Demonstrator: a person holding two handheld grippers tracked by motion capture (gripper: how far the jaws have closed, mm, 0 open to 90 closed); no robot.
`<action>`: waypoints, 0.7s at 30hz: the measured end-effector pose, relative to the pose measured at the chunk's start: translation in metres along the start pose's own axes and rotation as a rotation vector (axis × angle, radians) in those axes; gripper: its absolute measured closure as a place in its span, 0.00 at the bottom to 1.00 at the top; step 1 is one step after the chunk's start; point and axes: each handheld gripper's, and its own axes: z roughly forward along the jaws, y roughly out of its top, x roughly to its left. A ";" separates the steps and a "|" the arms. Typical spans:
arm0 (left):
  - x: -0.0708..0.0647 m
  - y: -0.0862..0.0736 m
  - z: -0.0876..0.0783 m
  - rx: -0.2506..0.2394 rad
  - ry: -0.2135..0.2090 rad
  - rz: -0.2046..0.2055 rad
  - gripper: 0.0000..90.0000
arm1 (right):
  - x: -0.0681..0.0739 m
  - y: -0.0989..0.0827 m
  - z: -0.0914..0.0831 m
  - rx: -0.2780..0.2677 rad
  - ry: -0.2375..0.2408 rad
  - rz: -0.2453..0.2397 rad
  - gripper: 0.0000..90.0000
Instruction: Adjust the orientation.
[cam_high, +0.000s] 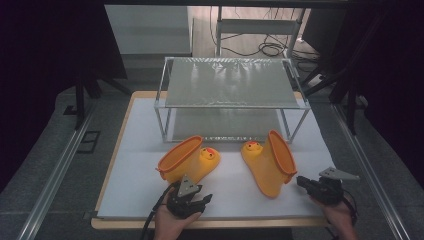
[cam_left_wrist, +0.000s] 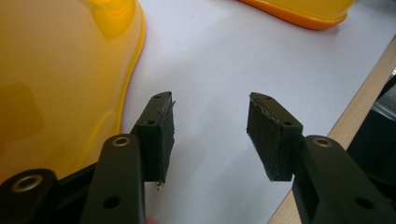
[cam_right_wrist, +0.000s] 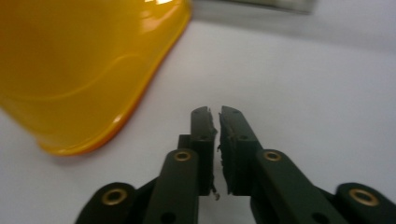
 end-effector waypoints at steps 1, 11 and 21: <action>0.000 0.000 0.000 0.001 0.000 0.000 0.57 | 0.003 0.001 0.001 0.005 0.011 -0.016 0.98; -0.003 -0.001 0.005 0.017 -0.011 -0.001 0.57 | 0.035 0.003 0.025 0.060 0.102 -0.127 1.00; -0.003 -0.001 0.006 0.022 -0.012 -0.006 0.57 | 0.060 0.008 0.032 0.090 0.172 -0.212 1.00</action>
